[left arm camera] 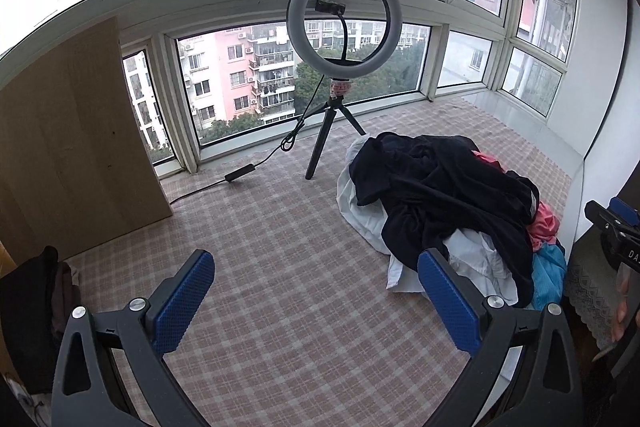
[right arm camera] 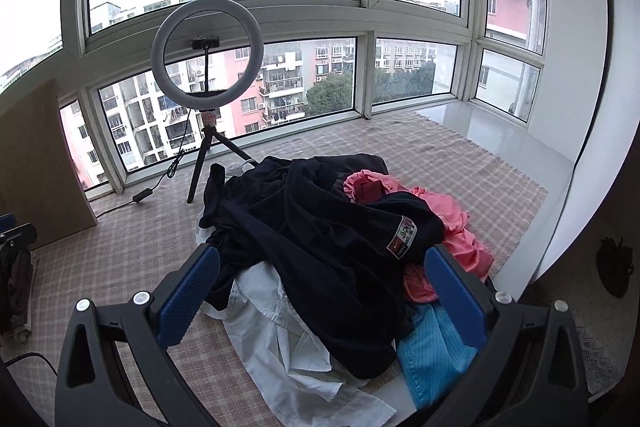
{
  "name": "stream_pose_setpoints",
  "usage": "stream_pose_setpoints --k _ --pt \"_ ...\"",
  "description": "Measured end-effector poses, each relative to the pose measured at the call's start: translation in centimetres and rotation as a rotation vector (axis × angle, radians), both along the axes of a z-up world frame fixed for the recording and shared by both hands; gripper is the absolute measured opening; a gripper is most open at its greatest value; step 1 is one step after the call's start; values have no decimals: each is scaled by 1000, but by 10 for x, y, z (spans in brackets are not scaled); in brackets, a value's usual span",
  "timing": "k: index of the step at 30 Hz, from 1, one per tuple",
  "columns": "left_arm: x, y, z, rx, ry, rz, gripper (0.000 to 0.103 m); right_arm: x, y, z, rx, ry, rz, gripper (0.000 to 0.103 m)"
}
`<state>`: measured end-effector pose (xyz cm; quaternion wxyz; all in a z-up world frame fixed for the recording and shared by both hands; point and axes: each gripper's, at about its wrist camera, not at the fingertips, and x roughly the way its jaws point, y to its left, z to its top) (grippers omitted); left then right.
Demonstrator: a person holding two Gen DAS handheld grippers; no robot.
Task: Fold clothes
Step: 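Move both tools toward the heap of clothes by the ring light, then grasp the navy sweatshirt with the right gripper and lift it from the heap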
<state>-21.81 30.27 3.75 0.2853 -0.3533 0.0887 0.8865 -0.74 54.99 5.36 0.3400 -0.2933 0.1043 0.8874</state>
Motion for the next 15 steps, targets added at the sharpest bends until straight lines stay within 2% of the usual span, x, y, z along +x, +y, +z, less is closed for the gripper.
stream_pose_setpoints --k 9,12,15 --pt "-7 48 -8 -36 -29 59 102 51 116 -21 -41 12 -13 103" --pt "-8 69 -12 -54 -44 58 102 45 139 -28 -70 1 57 103" --pt "-10 84 -15 -55 -72 49 102 31 155 -39 -86 -51 114 103"
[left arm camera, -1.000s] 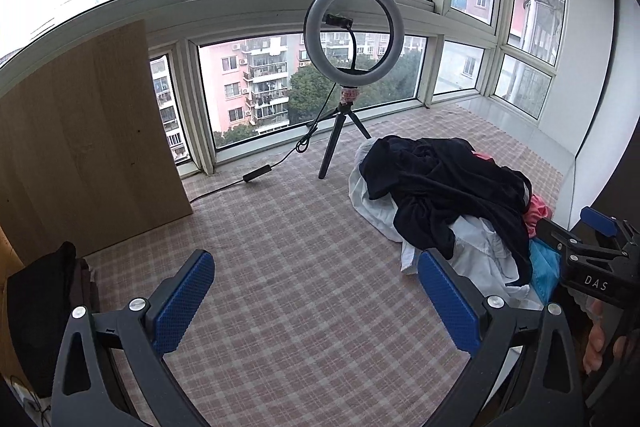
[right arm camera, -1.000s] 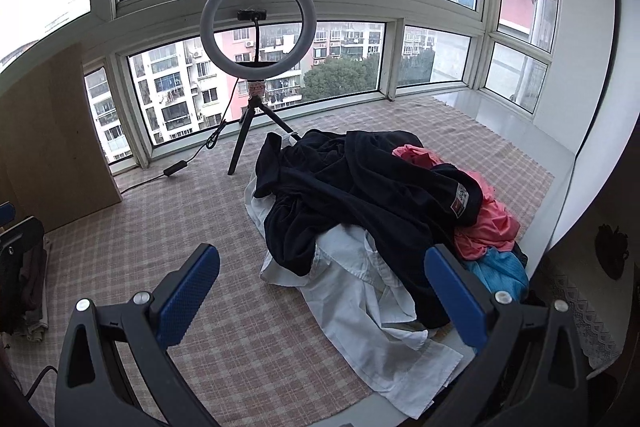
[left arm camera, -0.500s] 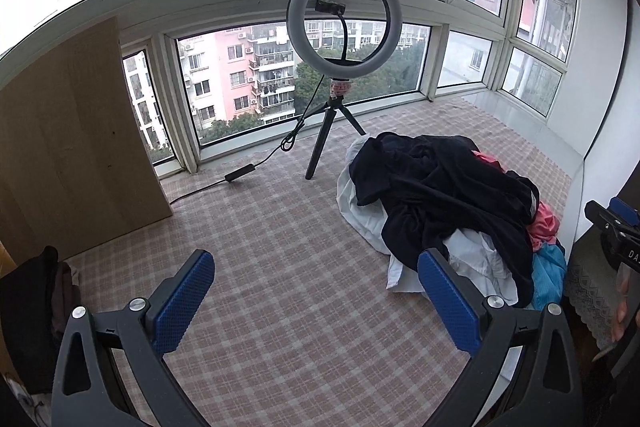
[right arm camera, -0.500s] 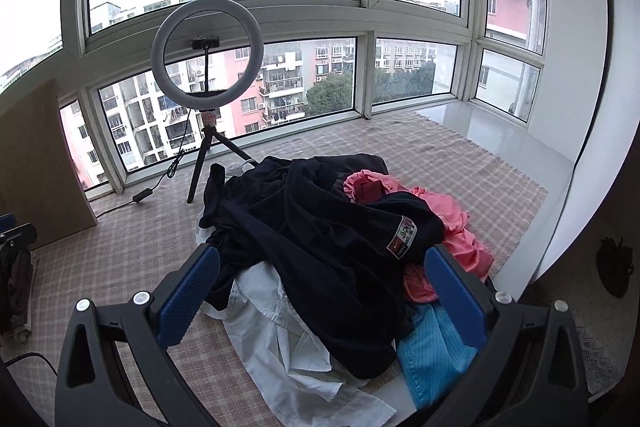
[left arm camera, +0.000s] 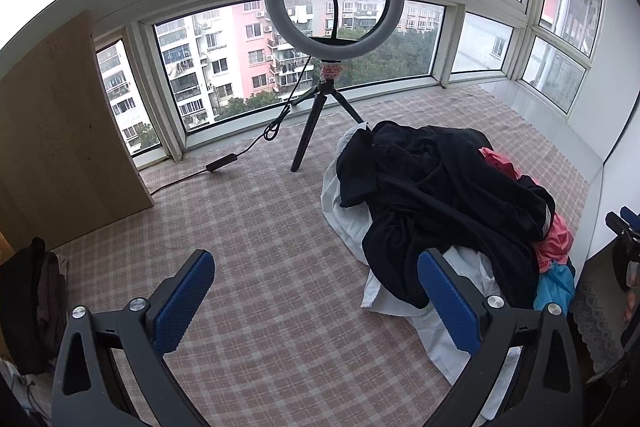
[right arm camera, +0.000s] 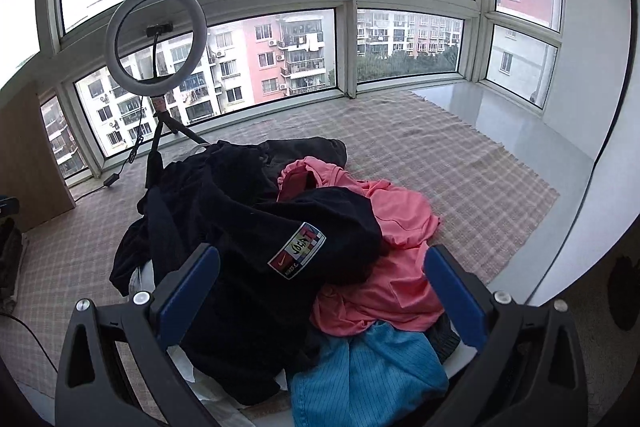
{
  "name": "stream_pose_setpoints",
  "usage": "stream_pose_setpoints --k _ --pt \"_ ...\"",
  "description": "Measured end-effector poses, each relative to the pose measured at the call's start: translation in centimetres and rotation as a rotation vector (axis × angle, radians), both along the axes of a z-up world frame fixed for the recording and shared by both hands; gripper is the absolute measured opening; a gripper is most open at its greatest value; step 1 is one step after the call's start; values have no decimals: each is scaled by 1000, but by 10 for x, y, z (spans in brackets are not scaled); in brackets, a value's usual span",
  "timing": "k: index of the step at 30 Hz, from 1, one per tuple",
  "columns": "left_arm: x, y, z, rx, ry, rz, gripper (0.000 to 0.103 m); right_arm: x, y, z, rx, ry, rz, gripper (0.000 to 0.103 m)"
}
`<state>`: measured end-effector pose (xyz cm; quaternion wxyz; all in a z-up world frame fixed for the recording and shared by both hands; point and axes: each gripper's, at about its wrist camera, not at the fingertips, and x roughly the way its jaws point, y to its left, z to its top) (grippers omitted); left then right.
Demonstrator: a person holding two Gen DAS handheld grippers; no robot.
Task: Fold clothes
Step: 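Grasp the navy sweatshirt with the right gripper and lift it from the heap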
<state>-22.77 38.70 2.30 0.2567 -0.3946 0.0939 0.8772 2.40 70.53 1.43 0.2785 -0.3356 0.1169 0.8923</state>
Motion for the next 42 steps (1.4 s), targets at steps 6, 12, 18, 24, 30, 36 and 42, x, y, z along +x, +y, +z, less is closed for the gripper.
stream_pose_setpoints --k 6,12,18,24,30,36,42 --pt "-5 6 -4 -27 -5 46 102 0 38 -16 -106 15 34 92" --pt "-14 8 -16 -22 -54 80 102 -59 15 -23 -94 -11 207 92" --pt "-15 4 -15 -46 -46 100 102 -145 -27 -40 9 -83 409 92" --pt "-23 -18 -23 -53 -72 159 102 -206 -7 -78 -102 -204 445 91" --pt "-26 -42 -34 -70 -103 207 102 -212 8 -77 -307 -155 493 10" --pt "-27 -75 -37 -51 -115 243 102 -191 8 24 -345 115 529 10" --pt "-26 -113 -33 7 -106 227 102 -193 -55 151 -226 282 628 10"
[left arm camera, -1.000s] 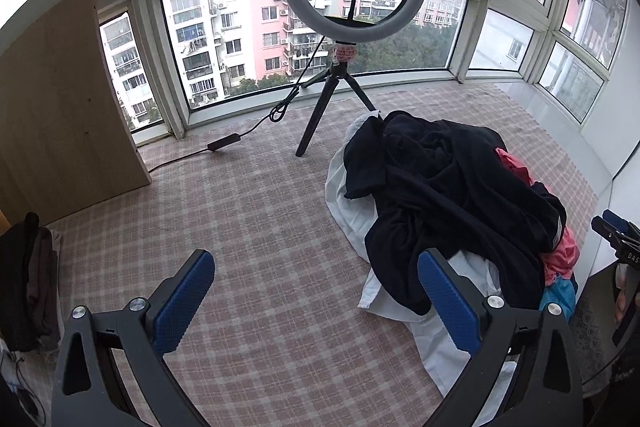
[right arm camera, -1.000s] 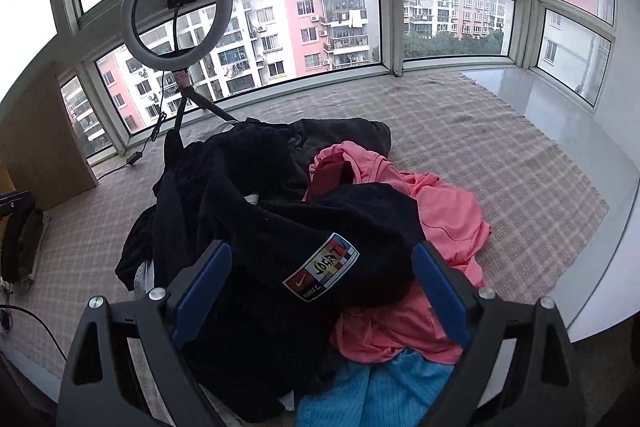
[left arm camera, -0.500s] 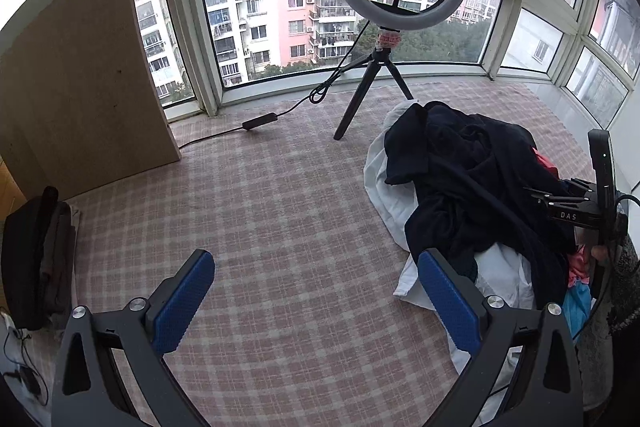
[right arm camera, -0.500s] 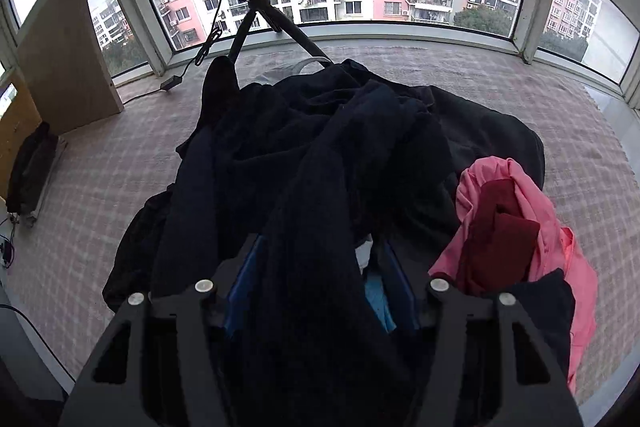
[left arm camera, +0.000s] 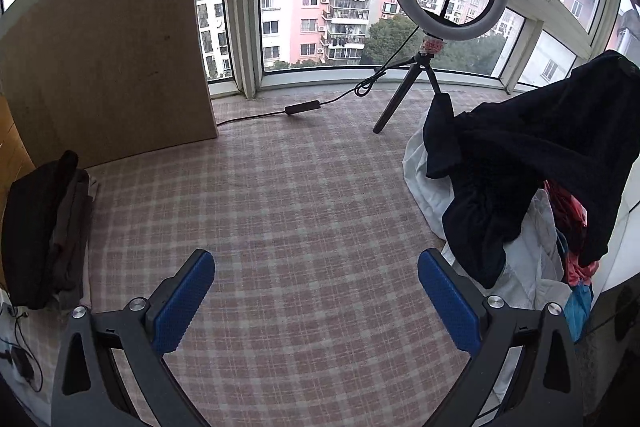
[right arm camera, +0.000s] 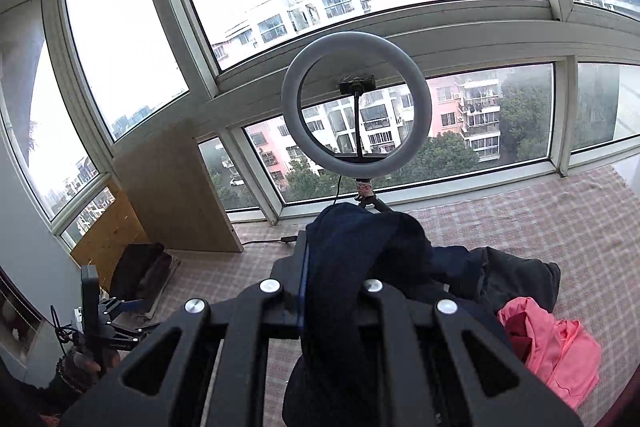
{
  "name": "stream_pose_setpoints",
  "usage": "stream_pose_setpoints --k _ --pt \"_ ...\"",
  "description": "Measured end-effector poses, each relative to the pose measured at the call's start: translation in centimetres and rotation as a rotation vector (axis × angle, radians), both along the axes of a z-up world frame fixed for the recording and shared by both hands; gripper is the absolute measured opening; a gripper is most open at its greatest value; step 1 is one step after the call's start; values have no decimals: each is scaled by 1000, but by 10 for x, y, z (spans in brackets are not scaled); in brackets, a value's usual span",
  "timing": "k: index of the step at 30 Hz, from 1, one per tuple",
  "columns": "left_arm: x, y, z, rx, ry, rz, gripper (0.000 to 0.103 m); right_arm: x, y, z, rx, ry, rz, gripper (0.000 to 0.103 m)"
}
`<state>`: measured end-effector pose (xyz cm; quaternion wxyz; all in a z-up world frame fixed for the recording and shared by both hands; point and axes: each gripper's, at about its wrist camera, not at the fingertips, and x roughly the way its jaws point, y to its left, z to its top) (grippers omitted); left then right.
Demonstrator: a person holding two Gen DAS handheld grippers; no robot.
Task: Fold clothes
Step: 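Grasp the navy sweatshirt with the right gripper and lift it from the heap, then lay the navy sweatshirt on the open rug and open the right gripper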
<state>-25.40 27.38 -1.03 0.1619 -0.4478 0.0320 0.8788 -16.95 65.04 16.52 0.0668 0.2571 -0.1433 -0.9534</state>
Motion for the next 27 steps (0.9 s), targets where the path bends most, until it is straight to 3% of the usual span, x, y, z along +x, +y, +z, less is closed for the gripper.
stream_pose_setpoints --k 4,10,13,16,21,25,27 --pt "3 -41 8 39 20 -1 102 -26 -76 57 72 59 72 10" --pt "8 -129 20 64 54 62 102 -76 -206 112 94 132 218 10" --pt "10 -176 28 58 78 113 102 -84 -259 129 73 180 287 10" --pt "14 -221 36 51 106 160 102 -77 -291 122 68 173 329 10" --pt "13 -282 31 28 111 211 102 -58 -296 19 14 -82 312 10" --pt "-4 -298 -1 -11 30 198 102 -38 -264 -160 -89 -597 182 16" --pt "-13 -293 -19 -33 -16 173 102 -26 -246 -232 -139 -793 111 17"
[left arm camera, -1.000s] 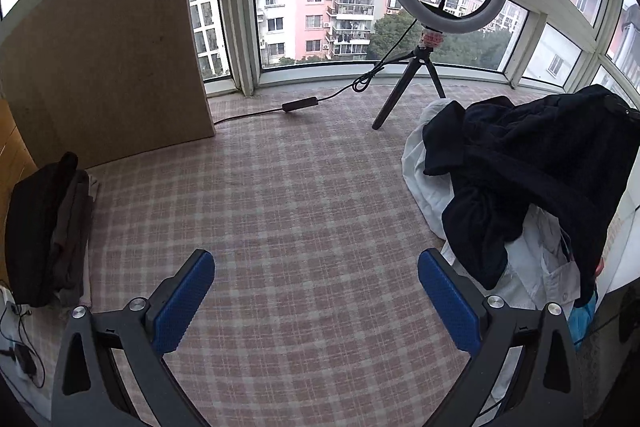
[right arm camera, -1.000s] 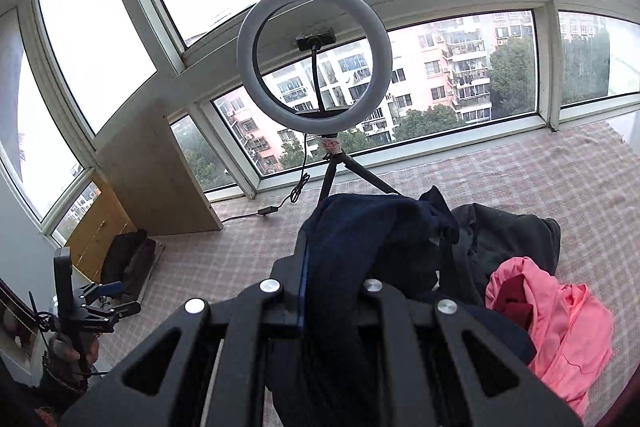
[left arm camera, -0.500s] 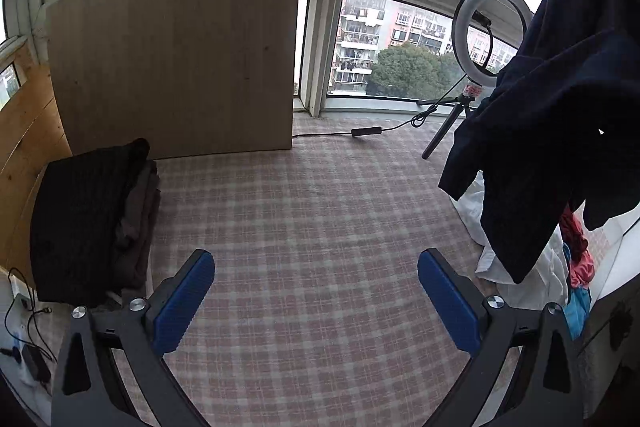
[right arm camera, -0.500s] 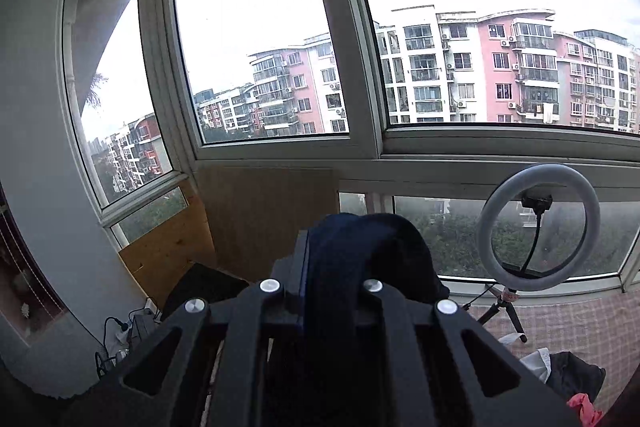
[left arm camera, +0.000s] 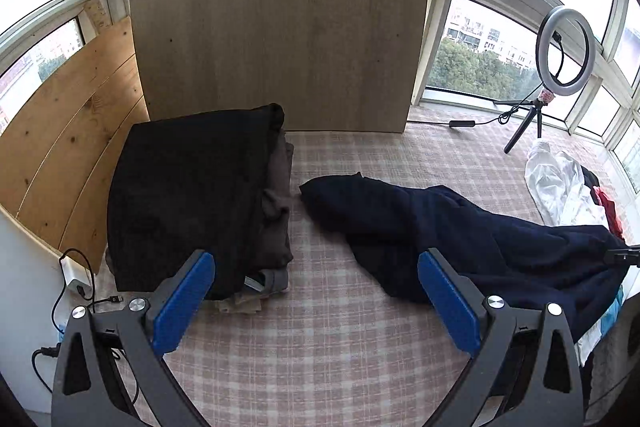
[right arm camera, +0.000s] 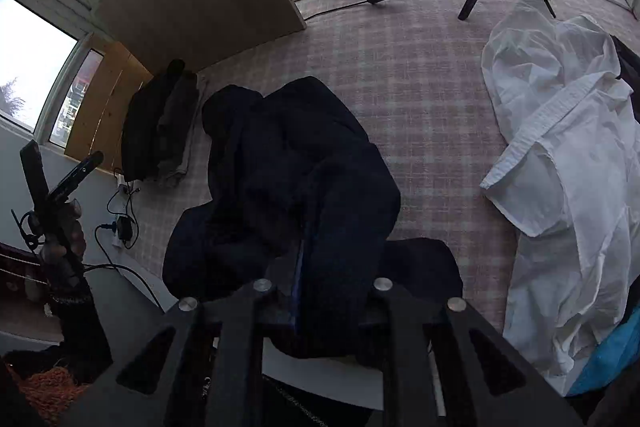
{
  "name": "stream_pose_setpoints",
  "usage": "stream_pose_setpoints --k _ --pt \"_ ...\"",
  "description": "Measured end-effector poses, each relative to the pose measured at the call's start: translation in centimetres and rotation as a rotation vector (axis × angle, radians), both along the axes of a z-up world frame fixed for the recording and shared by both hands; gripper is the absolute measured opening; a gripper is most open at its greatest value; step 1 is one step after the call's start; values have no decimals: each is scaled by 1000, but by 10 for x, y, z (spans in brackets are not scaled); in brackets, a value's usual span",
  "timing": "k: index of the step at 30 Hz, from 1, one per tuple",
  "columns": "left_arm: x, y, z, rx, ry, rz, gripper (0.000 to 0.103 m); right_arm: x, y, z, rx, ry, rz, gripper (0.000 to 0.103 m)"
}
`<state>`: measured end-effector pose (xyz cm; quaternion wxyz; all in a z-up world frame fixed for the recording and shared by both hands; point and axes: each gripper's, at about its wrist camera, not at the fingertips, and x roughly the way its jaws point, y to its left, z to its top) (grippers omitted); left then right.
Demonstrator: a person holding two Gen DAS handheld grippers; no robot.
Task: Fold clothes
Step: 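Lay the navy sweatshirt on the open rug and open the right gripper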
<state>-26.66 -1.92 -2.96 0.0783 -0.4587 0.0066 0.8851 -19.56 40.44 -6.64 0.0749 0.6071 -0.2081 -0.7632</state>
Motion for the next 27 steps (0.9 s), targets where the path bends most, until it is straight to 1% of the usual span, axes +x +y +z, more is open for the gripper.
stream_pose_setpoints --k 1,2,4,5,6,7,10,11,12,14,15,17,18,20,22,25,27 --pt "-4 5 -10 -4 -27 -15 102 6 8 -26 6 -62 -25 17" --pt "-8 12 -21 1 -56 -32 102 9 10 -37 39 -70 -21 17" --pt "-14 28 -38 14 -103 -56 102 7 14 -41 111 -75 1 17" --pt "-16 37 -45 11 -119 -63 102 5 16 -41 146 -74 14 22" --pt "-18 46 -52 9 -134 -70 102 2 19 -36 179 -66 27 25" --pt "-18 51 -54 11 -138 -72 102 0 23 -30 200 -55 36 26" --pt "-16 59 -55 20 -137 -71 102 -4 47 -2 183 -2 23 28" --pt "-15 62 -56 24 -136 -71 102 -8 59 10 170 13 -3 31" --pt "-14 64 -56 27 -136 -71 102 -8 66 20 189 39 -18 31" --pt "-16 64 -53 23 -129 -51 102 -13 63 37 244 107 10 31" --pt "-17 62 -52 25 -125 -36 102 -18 52 39 229 128 46 33" --pt "-18 58 -48 28 -117 -5 102 -29 29 41 197 171 124 44" --pt "-18 55 -45 27 -111 12 102 -38 9 36 182 194 173 47" --pt "-17 50 -38 23 -95 47 102 -58 -33 20 151 224 266 49" --pt "-13 42 -30 21 -81 80 102 -85 -84 -8 123 218 354 49" --pt "-4 31 -21 8 -67 114 102 -129 -140 -47 229 205 431 49" --pt "3 22 -19 -12 -61 140 102 -158 -162 -72 281 180 449 49"
